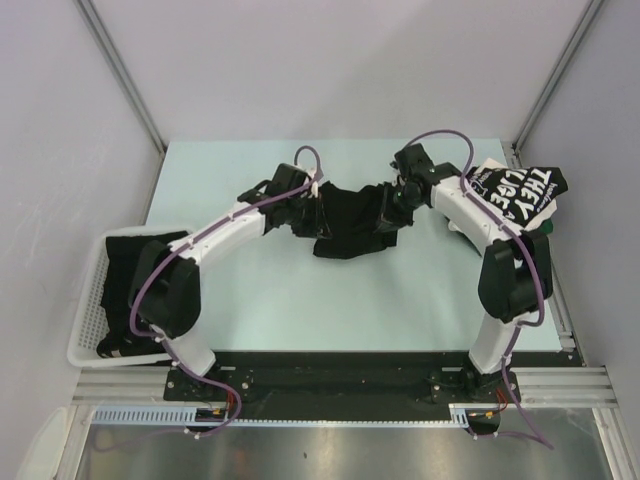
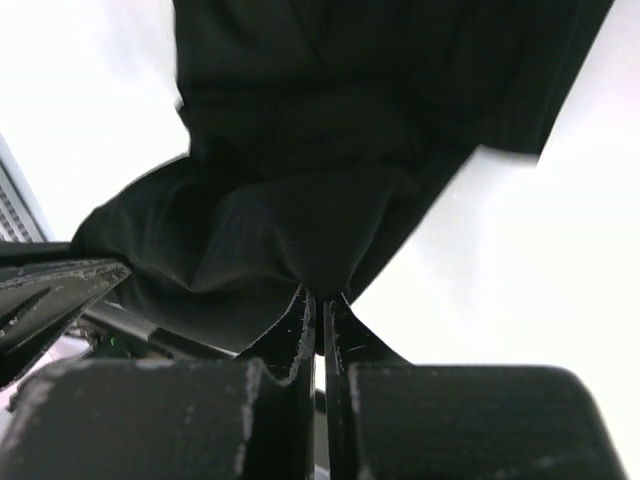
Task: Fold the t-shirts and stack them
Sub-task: Fold the long partially folded tshirt into a neat square
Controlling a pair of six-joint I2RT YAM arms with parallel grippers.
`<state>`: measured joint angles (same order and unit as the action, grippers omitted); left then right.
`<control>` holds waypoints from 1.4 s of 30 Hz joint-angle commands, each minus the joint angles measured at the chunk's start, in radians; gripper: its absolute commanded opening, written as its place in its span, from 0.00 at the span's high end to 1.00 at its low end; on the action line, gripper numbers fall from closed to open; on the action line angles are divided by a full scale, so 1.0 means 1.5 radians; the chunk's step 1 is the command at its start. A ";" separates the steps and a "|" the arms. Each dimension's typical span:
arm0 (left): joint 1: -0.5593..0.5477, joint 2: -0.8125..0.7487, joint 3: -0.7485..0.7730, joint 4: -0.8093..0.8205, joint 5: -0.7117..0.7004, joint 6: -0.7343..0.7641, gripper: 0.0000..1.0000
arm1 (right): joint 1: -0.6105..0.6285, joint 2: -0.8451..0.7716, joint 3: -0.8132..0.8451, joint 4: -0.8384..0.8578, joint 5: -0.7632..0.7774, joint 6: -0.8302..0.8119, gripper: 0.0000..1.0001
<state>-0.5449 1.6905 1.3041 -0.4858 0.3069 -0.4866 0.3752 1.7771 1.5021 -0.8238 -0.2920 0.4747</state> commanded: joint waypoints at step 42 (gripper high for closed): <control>0.158 0.447 0.567 0.007 0.094 0.044 0.83 | -0.116 0.378 0.472 0.020 0.022 -0.100 1.00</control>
<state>-0.3450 2.3520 2.0941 -0.5652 0.4751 -0.4000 0.2241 2.3291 2.1593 -0.8616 -0.3035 0.3790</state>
